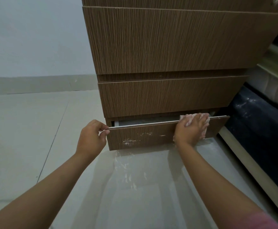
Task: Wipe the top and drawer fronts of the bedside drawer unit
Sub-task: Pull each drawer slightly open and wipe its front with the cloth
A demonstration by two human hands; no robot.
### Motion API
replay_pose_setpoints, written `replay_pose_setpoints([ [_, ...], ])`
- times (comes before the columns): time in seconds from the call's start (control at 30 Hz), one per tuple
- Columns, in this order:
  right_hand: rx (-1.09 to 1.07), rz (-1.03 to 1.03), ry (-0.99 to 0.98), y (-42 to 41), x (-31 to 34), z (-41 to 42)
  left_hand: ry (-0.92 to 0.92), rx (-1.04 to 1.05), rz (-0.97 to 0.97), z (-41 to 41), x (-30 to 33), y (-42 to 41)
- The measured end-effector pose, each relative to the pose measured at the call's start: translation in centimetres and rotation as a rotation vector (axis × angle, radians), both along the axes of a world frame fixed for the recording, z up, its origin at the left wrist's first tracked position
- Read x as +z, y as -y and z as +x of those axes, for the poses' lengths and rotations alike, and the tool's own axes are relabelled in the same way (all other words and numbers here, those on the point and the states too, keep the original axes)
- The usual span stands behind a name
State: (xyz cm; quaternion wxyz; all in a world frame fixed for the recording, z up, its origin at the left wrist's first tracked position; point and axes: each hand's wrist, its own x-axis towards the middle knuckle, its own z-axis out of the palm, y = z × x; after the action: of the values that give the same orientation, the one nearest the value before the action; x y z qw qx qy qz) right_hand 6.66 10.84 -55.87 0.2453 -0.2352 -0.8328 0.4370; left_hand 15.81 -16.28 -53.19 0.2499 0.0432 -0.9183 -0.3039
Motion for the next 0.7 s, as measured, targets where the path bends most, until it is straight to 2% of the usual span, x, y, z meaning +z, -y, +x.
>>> replay_pose_setpoints([
  [0.23, -0.051, -0.007, 0.015, -4.2, 0.3, -1.6, 0.011, 0.008, -0.021, -0.1, 0.0, 0.1],
  [0.47, -0.022, -0.007, 0.013, -8.1, 0.2, -2.6, 0.0, -0.013, -0.144, -0.1, 0.2, 0.0],
  [0.7, -0.026, -0.056, -0.028, -10.4, -0.3, -3.4, 0.013, 0.007, -0.152, -0.2, 0.1, -0.2],
])
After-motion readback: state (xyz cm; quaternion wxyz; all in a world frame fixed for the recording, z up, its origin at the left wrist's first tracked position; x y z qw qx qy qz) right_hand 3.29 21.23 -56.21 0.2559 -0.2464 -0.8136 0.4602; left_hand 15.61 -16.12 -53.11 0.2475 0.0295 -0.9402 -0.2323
